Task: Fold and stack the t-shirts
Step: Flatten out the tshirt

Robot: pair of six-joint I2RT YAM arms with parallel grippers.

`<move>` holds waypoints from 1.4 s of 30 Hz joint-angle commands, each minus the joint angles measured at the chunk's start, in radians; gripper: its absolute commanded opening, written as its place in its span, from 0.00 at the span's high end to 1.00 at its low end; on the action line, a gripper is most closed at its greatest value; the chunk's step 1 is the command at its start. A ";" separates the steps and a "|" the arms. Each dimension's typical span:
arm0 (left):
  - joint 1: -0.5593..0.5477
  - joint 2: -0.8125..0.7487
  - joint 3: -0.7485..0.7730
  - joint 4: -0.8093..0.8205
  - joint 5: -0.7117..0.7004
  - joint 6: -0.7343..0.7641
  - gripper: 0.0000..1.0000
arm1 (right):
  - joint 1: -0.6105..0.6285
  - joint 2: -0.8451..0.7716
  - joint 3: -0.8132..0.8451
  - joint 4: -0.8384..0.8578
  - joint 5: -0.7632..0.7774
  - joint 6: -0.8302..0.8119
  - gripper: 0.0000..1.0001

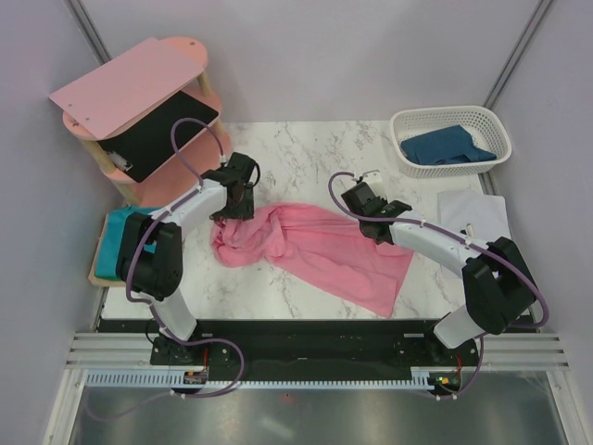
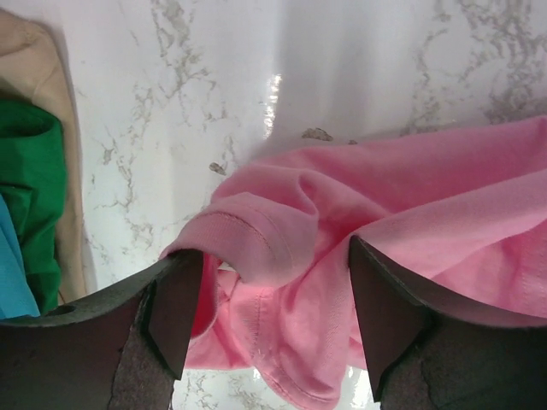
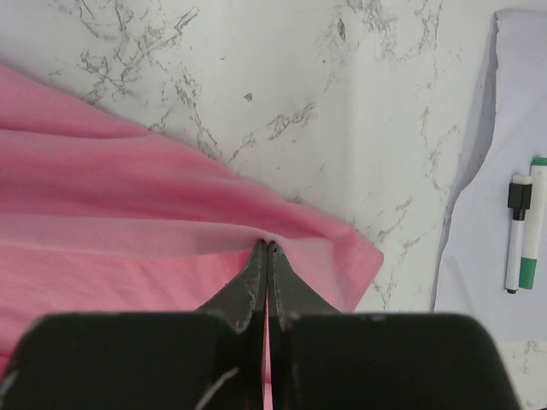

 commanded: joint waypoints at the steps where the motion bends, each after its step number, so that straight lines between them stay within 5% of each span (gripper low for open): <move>1: 0.067 -0.020 0.007 -0.002 0.003 -0.040 0.24 | -0.007 -0.004 0.008 0.028 0.000 -0.018 1.00; 5: 0.137 -0.023 -0.014 0.053 0.159 -0.047 0.35 | -0.008 -0.007 0.003 0.038 -0.015 -0.023 1.00; 10: 0.170 0.032 0.016 0.090 0.252 -0.031 0.98 | -0.010 -0.004 -0.006 0.051 -0.023 -0.026 1.00; 20: 0.277 0.003 0.046 0.118 0.257 -0.083 0.98 | -0.019 -0.007 -0.015 0.062 -0.018 -0.041 1.00; 22: 0.289 -0.021 0.053 0.116 0.267 -0.082 0.77 | -0.021 -0.004 -0.015 0.067 -0.023 -0.043 1.00; 24: 0.285 -0.053 0.043 0.125 0.300 -0.079 0.36 | -0.022 -0.001 -0.017 0.068 -0.032 -0.043 1.00; 26: 0.266 -0.125 0.006 0.138 0.318 -0.073 0.29 | -0.022 -0.001 -0.020 0.074 -0.040 -0.040 1.00; 27: 0.254 -0.157 -0.009 0.160 0.324 -0.068 0.01 | -0.021 0.002 -0.020 0.076 -0.041 -0.040 1.00; 32: 0.150 -0.348 -0.095 0.181 0.361 -0.027 0.03 | -0.021 0.001 -0.029 0.084 -0.049 -0.038 1.00; 37: 0.050 -0.438 -0.210 0.164 0.344 -0.054 0.37 | -0.022 0.001 -0.037 0.085 -0.051 -0.035 1.00; 42: -0.043 -0.449 -0.287 0.132 0.242 -0.097 0.36 | -0.021 0.002 -0.040 0.084 -0.054 -0.034 1.00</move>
